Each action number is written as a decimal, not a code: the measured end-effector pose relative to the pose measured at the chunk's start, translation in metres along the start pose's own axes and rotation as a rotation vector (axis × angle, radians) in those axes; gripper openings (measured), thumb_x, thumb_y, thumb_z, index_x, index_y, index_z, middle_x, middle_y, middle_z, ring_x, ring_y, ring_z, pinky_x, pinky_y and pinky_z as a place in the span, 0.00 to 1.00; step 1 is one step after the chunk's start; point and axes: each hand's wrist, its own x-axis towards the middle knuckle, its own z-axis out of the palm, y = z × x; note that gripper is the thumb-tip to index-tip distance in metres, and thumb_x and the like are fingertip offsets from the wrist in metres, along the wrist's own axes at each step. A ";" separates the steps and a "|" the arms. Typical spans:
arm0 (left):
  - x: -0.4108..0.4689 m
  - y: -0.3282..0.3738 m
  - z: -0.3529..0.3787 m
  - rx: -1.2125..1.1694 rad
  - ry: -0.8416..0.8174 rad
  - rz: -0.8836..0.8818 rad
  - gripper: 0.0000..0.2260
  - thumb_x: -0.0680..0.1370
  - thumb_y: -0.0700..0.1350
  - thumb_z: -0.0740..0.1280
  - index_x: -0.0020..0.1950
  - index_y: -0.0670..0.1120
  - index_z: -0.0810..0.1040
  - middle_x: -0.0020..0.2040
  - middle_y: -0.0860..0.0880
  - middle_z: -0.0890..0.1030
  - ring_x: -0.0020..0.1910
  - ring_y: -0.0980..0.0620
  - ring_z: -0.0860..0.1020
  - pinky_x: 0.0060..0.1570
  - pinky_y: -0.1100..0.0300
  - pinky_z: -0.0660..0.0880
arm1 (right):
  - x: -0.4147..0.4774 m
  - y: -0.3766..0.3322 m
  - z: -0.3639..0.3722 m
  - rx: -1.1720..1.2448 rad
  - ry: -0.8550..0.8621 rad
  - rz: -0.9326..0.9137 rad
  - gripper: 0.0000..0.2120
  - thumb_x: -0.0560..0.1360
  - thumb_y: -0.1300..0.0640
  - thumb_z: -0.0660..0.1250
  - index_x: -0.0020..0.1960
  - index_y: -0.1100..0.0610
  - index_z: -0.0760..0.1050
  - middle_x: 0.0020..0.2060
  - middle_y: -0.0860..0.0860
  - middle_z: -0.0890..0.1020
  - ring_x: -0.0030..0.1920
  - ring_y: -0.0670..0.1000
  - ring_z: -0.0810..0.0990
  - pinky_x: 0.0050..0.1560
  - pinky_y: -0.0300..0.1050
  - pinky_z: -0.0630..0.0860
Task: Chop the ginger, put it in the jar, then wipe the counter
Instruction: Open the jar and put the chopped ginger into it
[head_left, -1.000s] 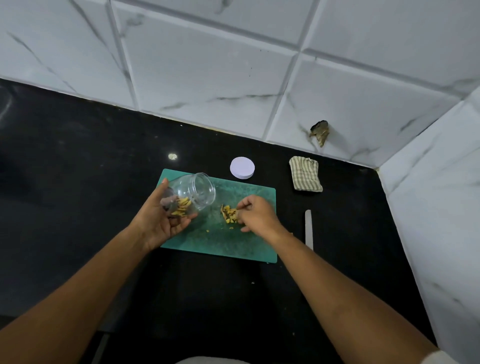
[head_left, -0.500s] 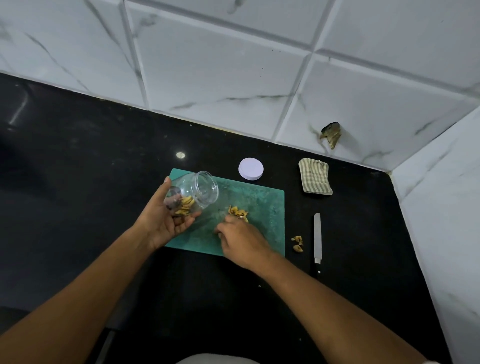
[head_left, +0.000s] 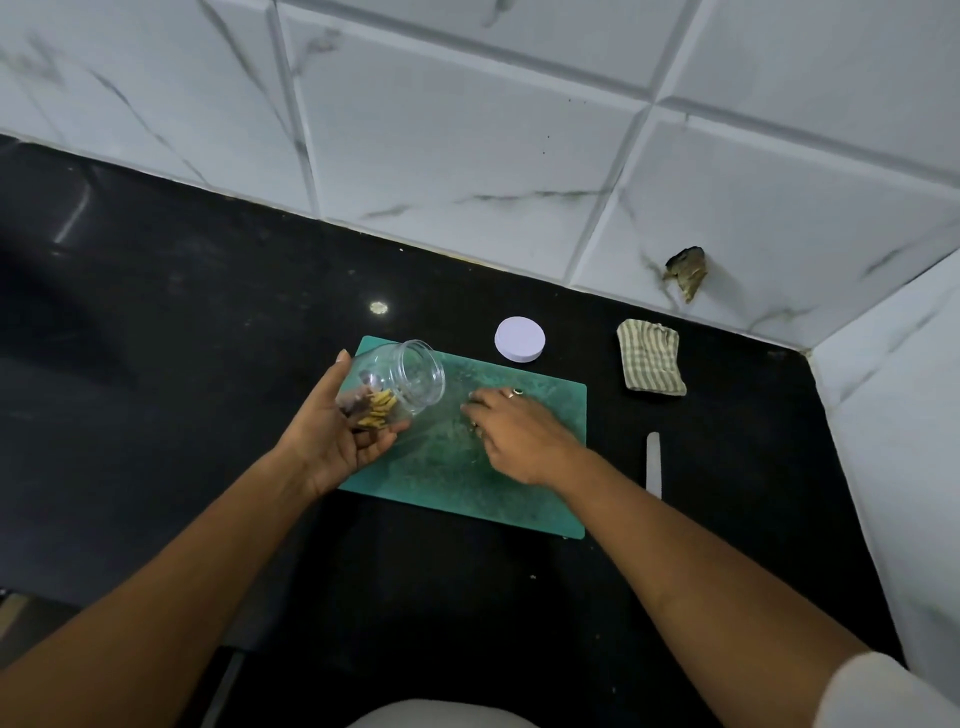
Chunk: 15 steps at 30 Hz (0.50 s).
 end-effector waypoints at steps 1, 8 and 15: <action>0.000 0.000 0.000 -0.001 -0.003 0.001 0.33 0.76 0.71 0.63 0.61 0.43 0.79 0.58 0.38 0.82 0.54 0.43 0.83 0.40 0.58 0.83 | -0.004 0.000 0.004 -0.018 0.002 -0.024 0.23 0.80 0.61 0.62 0.74 0.57 0.71 0.72 0.53 0.73 0.69 0.58 0.71 0.69 0.58 0.72; 0.005 0.001 0.000 -0.008 -0.011 -0.009 0.34 0.75 0.72 0.64 0.65 0.43 0.78 0.66 0.37 0.80 0.53 0.43 0.84 0.38 0.58 0.83 | -0.038 0.014 0.006 0.174 0.076 0.053 0.20 0.80 0.61 0.63 0.71 0.56 0.74 0.65 0.51 0.76 0.65 0.54 0.75 0.67 0.52 0.73; 0.010 -0.002 0.005 0.001 -0.035 -0.025 0.36 0.74 0.72 0.64 0.67 0.43 0.78 0.66 0.37 0.80 0.53 0.44 0.84 0.39 0.57 0.83 | -0.043 0.028 0.003 0.469 -0.072 0.555 0.41 0.70 0.39 0.79 0.74 0.54 0.66 0.69 0.54 0.69 0.67 0.56 0.75 0.65 0.52 0.75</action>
